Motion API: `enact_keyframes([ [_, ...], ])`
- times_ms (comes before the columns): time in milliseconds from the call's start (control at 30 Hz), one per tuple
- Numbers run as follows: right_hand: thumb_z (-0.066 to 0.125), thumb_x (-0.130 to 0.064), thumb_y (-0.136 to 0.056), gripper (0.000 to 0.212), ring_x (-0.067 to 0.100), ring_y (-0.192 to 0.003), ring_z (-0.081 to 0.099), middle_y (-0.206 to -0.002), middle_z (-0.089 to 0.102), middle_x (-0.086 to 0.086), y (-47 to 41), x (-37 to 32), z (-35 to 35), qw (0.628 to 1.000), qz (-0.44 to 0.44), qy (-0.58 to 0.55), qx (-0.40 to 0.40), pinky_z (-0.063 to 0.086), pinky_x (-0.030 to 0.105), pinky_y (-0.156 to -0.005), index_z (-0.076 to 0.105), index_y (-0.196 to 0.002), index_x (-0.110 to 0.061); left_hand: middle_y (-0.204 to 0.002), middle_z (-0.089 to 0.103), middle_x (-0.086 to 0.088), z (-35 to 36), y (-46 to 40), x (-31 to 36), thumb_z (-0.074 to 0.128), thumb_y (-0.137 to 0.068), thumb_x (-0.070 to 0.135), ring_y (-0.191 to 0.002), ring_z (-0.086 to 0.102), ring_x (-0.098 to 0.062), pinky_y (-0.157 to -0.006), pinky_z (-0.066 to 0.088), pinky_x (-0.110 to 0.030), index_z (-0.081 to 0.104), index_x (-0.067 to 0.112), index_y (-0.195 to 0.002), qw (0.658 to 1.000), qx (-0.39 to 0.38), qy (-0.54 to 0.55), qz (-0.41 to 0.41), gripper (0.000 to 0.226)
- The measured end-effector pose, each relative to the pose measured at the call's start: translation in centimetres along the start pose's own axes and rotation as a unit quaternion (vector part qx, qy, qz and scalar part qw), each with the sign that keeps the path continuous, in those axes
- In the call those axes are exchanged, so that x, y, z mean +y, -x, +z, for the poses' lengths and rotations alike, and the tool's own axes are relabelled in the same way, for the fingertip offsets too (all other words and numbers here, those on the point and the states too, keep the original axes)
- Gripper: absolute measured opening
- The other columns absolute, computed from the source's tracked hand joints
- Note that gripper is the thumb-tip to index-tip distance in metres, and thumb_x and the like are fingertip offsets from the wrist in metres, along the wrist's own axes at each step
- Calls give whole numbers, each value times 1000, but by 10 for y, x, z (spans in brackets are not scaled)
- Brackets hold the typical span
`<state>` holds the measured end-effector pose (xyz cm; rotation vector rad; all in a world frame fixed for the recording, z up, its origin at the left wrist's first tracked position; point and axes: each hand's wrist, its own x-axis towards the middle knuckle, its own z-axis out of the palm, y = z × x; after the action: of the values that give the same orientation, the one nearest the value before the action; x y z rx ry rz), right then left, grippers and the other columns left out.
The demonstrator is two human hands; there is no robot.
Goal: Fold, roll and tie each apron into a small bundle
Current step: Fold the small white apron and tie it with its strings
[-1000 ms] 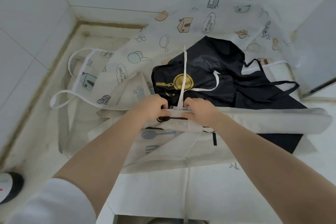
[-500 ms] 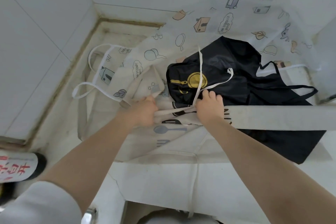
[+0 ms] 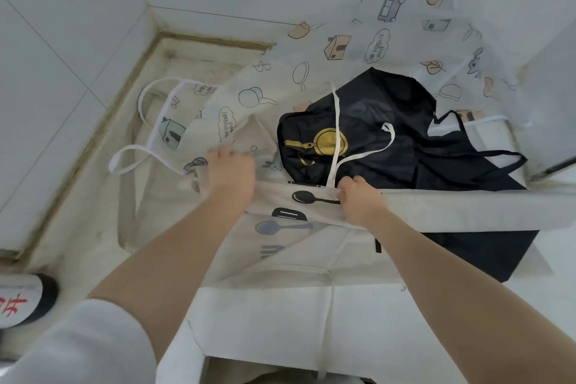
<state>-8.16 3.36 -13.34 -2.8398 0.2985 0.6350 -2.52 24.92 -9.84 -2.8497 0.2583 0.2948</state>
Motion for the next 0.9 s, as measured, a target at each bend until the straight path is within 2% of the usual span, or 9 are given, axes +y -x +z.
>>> enact_keyframes([
  [67, 44, -13, -93, 20, 31, -94, 56, -113, 48, 8, -4, 3, -1, 1000, -13, 9, -6, 48, 38, -80, 50, -112, -15, -131, 43, -11, 5, 16, 32, 37, -87, 7, -127, 35, -32, -108, 23, -44, 45, 13, -125, 985, 119, 33, 118, 40],
  [167, 45, -13, -92, 21, 32, -99, 57, -111, 53, 8, -6, 1, -2, 1000, -13, 29, 2, 44, 35, -75, 52, -112, -14, -116, 56, -4, 21, 31, 87, 75, -66, 17, -110, 54, -24, -95, 38, -33, 60, 13, -110, 937, 177, 162, 253, 46],
  [233, 44, -14, -92, 21, 30, -100, 58, -111, 57, 7, -8, 1, -1, 1000, -18, 26, -3, 42, 33, -72, 54, -111, -14, -108, 61, -4, 27, 33, 112, 70, -73, 22, -100, 59, -23, -89, 41, -31, 64, 13, -105, 934, 137, 261, 204, 33],
  [300, 42, -14, -92, 19, 28, -96, 58, -106, 61, 6, -10, -1, -1, 1000, -19, -12, -13, 40, 31, -71, 57, -104, -16, -116, 57, -6, 32, 33, 118, 36, -90, 34, -109, 54, -26, -99, 31, -36, 58, 10, -115, 930, 73, 330, 148, 41],
  [400, 42, -15, -95, 16, 23, -86, 54, -94, 60, 7, -9, 5, -5, 995, -39, -89, -24, 39, 30, -70, 55, -86, -15, -120, 57, -6, 49, 31, 114, 25, -89, 44, -113, 53, -25, -101, 20, -33, 56, 10, -121, 947, 63, 281, 140, 56],
  [567, 52, -35, -93, 24, 19, -91, 56, -94, 58, 1, -6, 37, -11, 992, -87, -87, -28, 42, 31, -74, 52, -109, -17, -131, 46, -3, 57, 27, 111, 9, -83, 55, -124, 38, -24, -101, 16, -32, 46, 17, -133, 953, 61, 259, 145, 72],
  [667, 53, -37, -91, 21, 21, -89, 54, -95, 58, 0, -6, 57, -19, 995, -77, -45, -54, 41, 31, -72, 50, -101, -19, -119, 51, 1, 50, 19, 112, 15, -90, 52, -116, 40, -23, -96, 22, -33, 51, 19, -121, 955, 57, 263, 126, 58],
  [767, 47, -37, -94, 27, 23, -108, 46, -115, 54, 1, -4, 75, -25, 992, -118, 48, -22, 36, 34, -88, 56, -111, -18, -116, 53, 3, 49, 14, 106, 31, -100, 34, -111, 41, -20, -91, 22, -32, 52, 20, -113, 956, 63, 262, 115, 29],
  [900, 38, -36, -100, 35, 25, -112, 44, -123, 46, 5, -1, 96, -28, 992, -122, 38, -13, 38, 36, -90, 57, -114, -12, -119, 54, -1, 52, 14, 79, 36, -100, 27, -114, 40, -23, -97, 19, -35, 51, 18, -118, 960, 49, 268, 55, 25],
])
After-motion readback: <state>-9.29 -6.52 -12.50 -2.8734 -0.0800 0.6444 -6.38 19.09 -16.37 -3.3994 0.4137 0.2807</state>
